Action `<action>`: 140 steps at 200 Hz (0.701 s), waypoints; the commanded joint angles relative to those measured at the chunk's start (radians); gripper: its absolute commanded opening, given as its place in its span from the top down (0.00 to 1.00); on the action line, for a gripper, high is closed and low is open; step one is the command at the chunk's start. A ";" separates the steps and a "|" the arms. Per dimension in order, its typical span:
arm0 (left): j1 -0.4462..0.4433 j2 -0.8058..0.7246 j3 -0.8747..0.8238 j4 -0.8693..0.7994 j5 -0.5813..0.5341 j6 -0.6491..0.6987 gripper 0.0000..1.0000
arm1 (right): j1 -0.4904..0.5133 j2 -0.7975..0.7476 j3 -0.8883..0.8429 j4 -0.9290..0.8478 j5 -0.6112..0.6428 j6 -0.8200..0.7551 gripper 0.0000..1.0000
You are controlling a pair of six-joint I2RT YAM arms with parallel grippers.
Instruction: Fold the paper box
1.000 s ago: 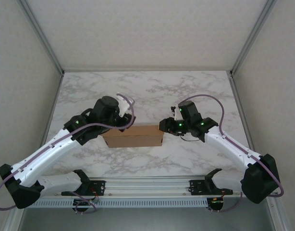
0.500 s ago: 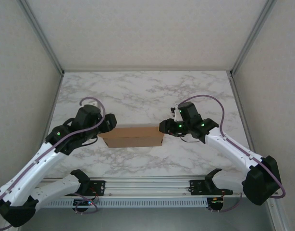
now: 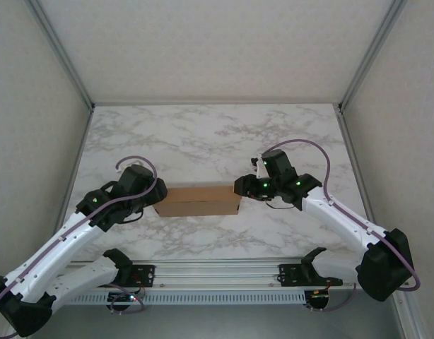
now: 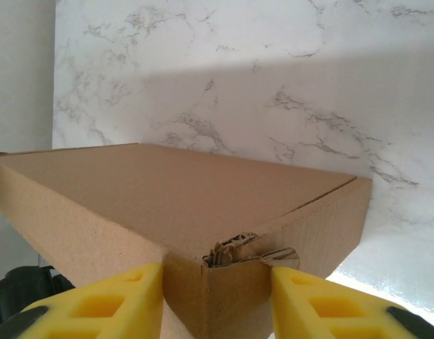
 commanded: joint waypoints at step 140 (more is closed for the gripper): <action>0.029 -0.132 -0.312 0.457 0.270 -0.092 0.43 | 0.015 0.039 -0.029 -0.055 -0.001 0.010 0.58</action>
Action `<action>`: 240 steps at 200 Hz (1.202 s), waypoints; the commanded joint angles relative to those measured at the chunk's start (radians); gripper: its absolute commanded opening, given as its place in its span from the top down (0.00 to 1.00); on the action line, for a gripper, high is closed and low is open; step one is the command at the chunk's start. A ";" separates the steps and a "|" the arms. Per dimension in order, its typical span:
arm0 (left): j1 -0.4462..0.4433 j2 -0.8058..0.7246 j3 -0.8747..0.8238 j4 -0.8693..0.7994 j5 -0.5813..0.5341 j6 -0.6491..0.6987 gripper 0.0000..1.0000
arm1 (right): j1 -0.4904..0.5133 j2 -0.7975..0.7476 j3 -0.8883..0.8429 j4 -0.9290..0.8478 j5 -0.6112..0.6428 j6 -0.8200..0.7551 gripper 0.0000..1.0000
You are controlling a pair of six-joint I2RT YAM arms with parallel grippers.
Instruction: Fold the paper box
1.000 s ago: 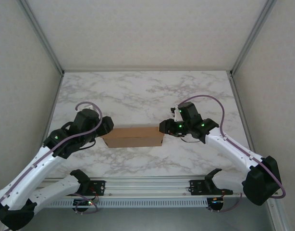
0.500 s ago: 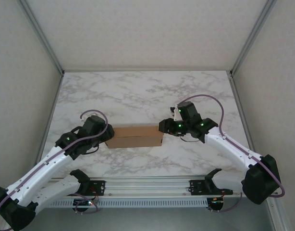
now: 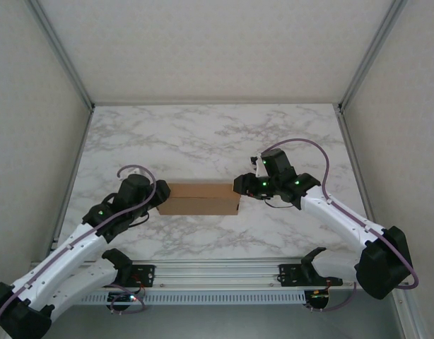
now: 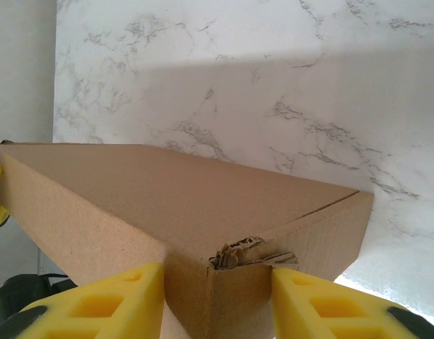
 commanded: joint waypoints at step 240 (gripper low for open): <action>0.005 0.054 0.353 -0.247 -0.199 0.187 0.23 | 0.016 -0.075 0.256 -0.363 0.255 -0.215 0.26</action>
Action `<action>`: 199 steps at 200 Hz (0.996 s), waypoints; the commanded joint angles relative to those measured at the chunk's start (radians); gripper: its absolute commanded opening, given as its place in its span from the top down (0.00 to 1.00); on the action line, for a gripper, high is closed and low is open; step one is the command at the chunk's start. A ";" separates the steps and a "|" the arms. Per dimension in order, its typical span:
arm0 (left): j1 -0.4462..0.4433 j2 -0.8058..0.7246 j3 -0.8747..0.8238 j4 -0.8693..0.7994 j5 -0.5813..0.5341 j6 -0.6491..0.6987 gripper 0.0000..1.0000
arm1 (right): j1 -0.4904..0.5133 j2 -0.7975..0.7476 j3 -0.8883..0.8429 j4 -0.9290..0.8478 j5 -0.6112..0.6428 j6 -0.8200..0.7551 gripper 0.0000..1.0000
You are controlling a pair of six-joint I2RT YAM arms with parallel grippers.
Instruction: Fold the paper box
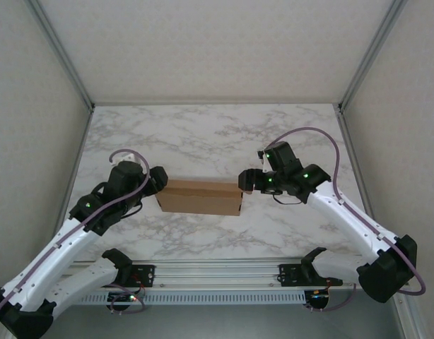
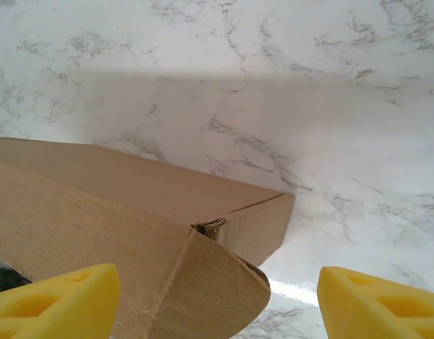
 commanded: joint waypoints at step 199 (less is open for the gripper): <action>-0.008 0.110 0.093 0.135 0.354 0.094 0.35 | 0.242 0.237 0.337 0.017 0.004 -0.826 0.39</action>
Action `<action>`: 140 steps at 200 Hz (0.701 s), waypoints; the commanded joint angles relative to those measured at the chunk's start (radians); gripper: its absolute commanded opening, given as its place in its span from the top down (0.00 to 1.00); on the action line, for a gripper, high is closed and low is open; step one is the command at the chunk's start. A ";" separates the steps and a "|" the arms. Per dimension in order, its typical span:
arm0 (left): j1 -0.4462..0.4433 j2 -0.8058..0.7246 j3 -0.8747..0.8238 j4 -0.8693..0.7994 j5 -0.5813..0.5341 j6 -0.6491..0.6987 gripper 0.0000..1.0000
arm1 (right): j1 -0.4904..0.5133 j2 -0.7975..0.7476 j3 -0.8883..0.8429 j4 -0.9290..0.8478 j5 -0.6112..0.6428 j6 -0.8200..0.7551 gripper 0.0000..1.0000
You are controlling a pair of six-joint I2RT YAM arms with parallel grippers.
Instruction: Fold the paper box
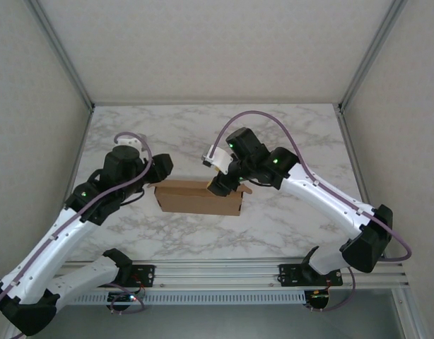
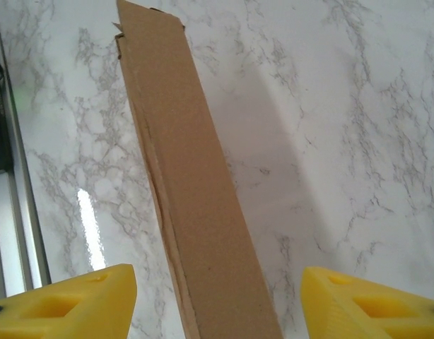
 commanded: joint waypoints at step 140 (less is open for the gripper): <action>0.017 -0.006 -0.005 -0.224 -0.342 0.168 0.23 | 0.002 -0.187 -0.256 0.002 0.261 0.018 0.29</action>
